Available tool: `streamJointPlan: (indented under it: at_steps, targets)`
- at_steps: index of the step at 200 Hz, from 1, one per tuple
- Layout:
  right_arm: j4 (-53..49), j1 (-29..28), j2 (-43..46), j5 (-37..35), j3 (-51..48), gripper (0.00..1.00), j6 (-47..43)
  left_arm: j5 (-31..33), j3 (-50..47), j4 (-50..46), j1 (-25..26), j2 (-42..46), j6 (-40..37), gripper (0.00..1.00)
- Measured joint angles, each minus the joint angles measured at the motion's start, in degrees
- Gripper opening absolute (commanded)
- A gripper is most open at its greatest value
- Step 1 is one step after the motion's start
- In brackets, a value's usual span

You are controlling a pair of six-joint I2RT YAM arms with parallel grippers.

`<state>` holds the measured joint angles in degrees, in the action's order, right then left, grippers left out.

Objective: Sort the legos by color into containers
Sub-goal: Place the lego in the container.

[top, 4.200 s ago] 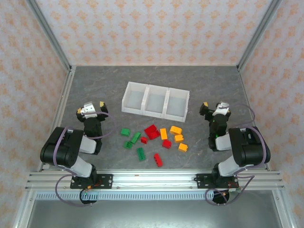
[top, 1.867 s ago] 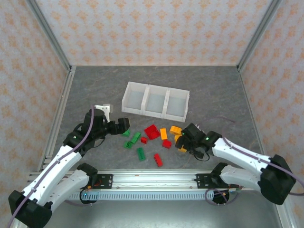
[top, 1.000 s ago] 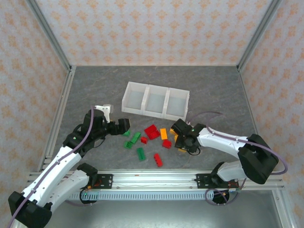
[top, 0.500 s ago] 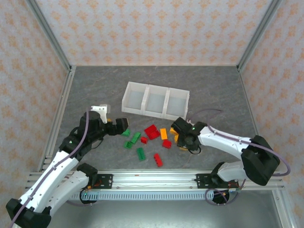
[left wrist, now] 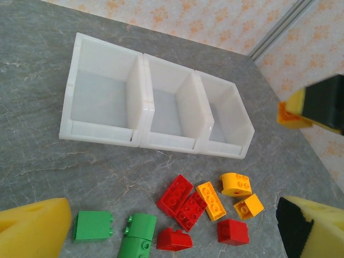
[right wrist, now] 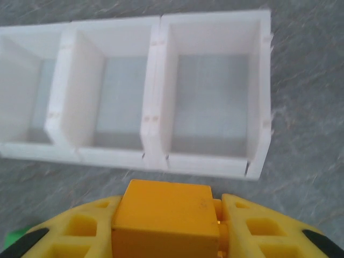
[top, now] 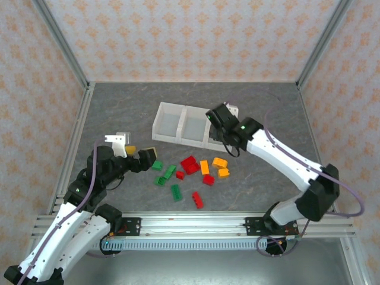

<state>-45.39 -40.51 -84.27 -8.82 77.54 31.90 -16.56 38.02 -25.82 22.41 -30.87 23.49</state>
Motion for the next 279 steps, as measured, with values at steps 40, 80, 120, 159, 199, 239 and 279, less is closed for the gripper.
streamJointPlan:
  at_steps: [40,80,120,159,199,239,279]
  targets:
    - [2.45,6.19,-9.29,0.02,5.35,0.28,-6.82,0.31,0.00,0.04,0.00,0.00,0.00,0.99]
    - [5.90,8.83,-15.13,1.90,8.28,0.28,-10.86,0.52,0.00,0.07,0.00,0.07,0.00,0.99]
    - [9.09,11.34,-21.57,3.93,8.94,0.28,-13.42,0.72,-0.02,0.09,0.00,0.04,0.02,0.99]
    - [10.54,12.83,-25.66,5.70,9.60,0.30,-14.99,1.38,-0.26,0.13,0.00,-0.02,0.04,0.99]
    - [11.26,12.87,-26.38,6.08,10.47,0.35,-15.72,2.03,-0.26,0.13,0.00,-0.87,0.04,0.99]
    - [12.09,12.87,-26.38,6.05,10.45,0.51,-15.78,2.01,-0.28,0.13,0.00,-1.27,0.04,0.99]
    - [12.04,12.87,-26.36,6.08,10.45,0.65,-16.13,1.97,-0.44,0.35,0.00,-1.75,0.02,0.99]
